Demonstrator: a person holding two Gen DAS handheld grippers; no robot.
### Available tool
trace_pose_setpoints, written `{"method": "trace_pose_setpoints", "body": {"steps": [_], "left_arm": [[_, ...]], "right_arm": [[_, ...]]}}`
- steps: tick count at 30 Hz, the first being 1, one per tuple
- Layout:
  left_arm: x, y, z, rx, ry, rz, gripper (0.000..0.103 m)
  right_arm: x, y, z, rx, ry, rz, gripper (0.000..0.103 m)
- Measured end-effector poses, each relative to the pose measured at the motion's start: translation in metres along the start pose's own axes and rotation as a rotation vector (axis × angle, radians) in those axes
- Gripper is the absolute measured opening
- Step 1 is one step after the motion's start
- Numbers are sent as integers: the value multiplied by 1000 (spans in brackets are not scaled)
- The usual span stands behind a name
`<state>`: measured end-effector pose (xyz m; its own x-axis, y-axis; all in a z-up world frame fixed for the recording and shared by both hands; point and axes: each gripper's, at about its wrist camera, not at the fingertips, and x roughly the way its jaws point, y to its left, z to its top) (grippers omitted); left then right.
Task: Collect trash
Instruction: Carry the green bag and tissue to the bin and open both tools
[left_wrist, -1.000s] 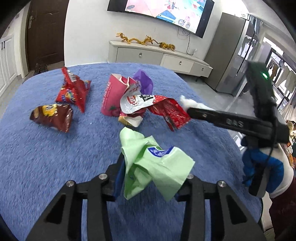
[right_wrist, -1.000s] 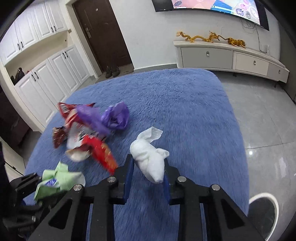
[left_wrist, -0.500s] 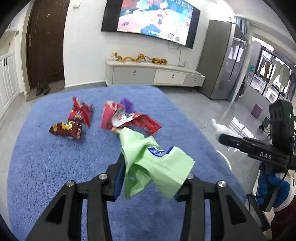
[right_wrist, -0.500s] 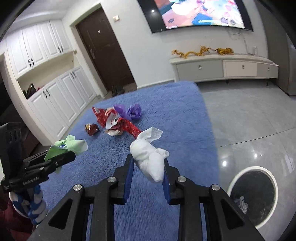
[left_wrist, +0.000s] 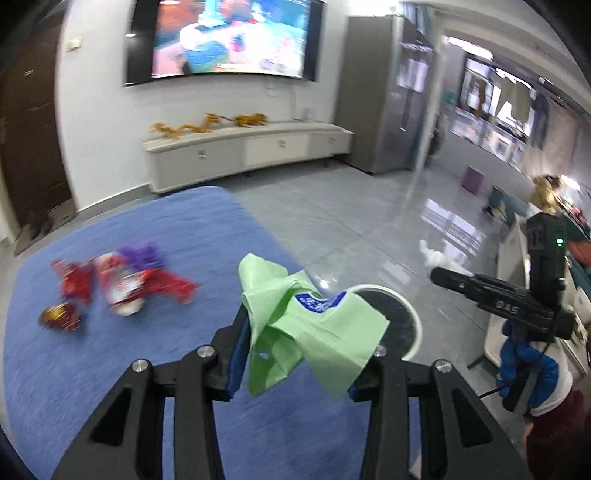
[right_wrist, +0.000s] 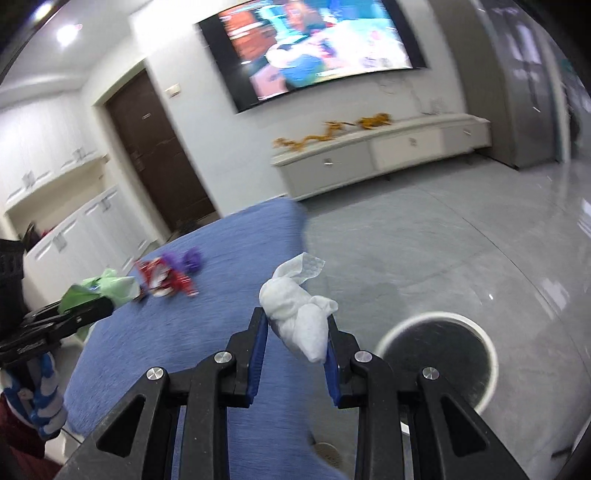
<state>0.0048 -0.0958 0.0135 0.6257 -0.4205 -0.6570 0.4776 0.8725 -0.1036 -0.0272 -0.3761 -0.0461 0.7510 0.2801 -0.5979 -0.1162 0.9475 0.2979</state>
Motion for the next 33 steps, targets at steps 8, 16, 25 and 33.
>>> {"method": "trace_pose_setpoints", "body": {"steps": [8, 16, 25, 33], "left_arm": [[98, -74, 40, 137, 116, -98, 41], [201, -123, 54, 184, 238, -162, 43], [269, -137, 66, 49, 332, -291, 62], [260, -133, 70, 46, 319, -270, 63]], "right_arm": [[11, -86, -8, 167, 35, -139, 29], [46, -150, -19, 296, 101, -207, 29], [72, -180, -34, 358, 162, -280, 63], [60, -180, -40, 382, 156, -291, 65]]}}
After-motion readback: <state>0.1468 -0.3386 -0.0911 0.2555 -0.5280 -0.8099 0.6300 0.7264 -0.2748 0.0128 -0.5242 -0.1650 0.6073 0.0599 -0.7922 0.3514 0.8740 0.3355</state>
